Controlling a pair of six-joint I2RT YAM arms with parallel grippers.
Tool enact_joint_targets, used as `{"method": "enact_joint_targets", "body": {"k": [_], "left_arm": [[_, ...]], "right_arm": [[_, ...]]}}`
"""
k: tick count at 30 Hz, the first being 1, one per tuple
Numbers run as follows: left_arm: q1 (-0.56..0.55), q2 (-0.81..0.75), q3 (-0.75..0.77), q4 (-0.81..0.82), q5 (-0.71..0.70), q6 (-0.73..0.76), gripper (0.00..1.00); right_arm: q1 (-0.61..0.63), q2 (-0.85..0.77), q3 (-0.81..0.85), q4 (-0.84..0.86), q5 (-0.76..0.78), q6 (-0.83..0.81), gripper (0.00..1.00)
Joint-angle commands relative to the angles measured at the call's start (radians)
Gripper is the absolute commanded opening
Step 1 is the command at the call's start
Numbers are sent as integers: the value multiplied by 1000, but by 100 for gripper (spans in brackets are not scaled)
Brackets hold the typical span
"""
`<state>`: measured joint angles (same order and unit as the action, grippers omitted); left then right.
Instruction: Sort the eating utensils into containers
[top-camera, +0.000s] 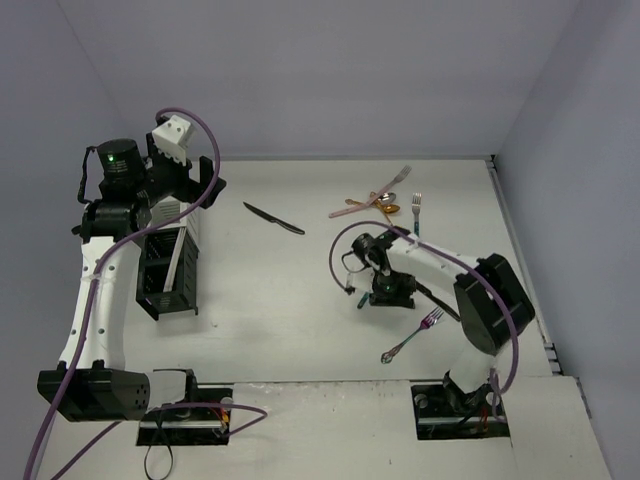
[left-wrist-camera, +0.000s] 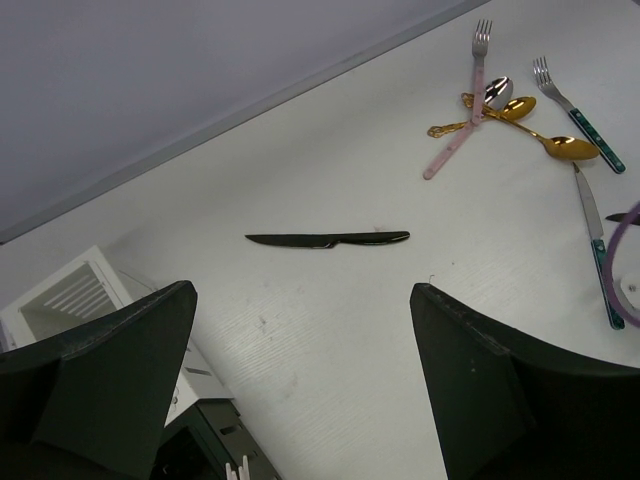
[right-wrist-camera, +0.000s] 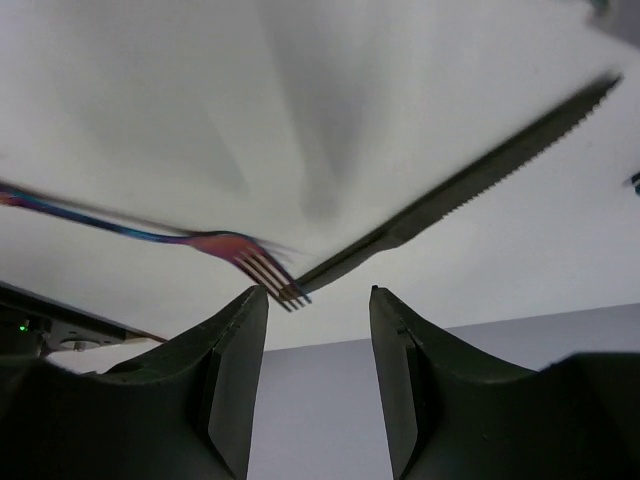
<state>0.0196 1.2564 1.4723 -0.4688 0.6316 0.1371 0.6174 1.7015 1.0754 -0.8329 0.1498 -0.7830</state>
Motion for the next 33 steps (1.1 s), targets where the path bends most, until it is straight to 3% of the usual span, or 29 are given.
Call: {"method": "enact_joint_targets", "body": {"k": [1,7,15,33], "left_arm": [[-3,-28,10,76,10,-1,85],[-3,-23,-1,94,10,-8,85],[-3,-17,-11,106,5,-11,85],[-3,-14,-9,131,-6,-13,85]], "right_arm": [[-173,56,82,-43,66,1,43],[-300,107,89,-40,53,25,43],[-305,157,216,-37,-20,113,45],[-318,193,80,-34,-62,172,38]]}}
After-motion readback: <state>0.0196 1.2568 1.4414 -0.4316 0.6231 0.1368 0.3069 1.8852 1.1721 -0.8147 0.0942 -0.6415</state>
